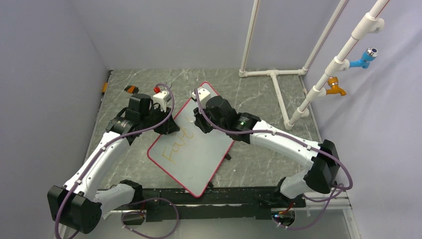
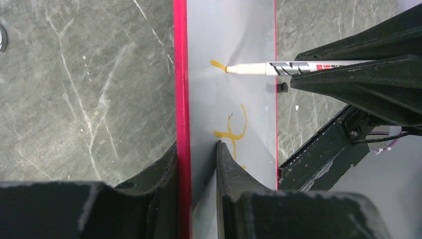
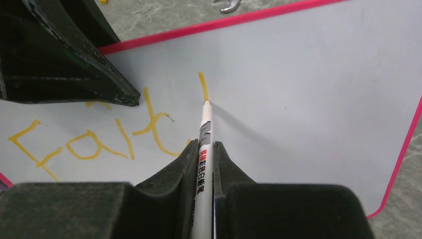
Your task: Write a sentence on the whiteboard
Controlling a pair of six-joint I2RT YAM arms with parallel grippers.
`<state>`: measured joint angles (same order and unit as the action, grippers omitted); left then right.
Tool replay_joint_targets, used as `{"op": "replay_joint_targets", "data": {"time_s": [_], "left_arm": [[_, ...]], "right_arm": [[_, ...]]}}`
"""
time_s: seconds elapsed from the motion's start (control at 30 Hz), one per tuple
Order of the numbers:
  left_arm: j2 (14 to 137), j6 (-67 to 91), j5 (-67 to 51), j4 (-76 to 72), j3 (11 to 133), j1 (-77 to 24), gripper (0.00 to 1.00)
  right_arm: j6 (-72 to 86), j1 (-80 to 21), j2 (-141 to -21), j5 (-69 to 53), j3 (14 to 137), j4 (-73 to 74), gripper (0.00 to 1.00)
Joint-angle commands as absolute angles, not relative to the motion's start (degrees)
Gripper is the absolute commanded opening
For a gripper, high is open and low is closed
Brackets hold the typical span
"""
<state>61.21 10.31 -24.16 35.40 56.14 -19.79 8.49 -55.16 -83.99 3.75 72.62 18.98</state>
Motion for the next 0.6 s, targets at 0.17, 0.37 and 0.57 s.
{"op": "replay_joint_targets", "data": {"time_s": [0.17, 0.37, 0.57], "left_arm": [[60.12, 3.25, -18.28, 32.79, 56.54, -19.89, 0.00], [60.19, 3.16, -18.38, 32.81, 56.68, -19.93, 0.00], [60.25, 3.16, -18.25, 32.78, 56.60, -19.91, 0.00]], "right_arm": [[11.79, -55.29, -80.91, 0.86, 66.71, 21.33, 0.00], [12.49, -55.50, -80.08, 0.62, 65.41, 21.31, 0.00], [11.90, -55.48, -80.96, 0.87, 67.03, 21.18, 0.00]]}}
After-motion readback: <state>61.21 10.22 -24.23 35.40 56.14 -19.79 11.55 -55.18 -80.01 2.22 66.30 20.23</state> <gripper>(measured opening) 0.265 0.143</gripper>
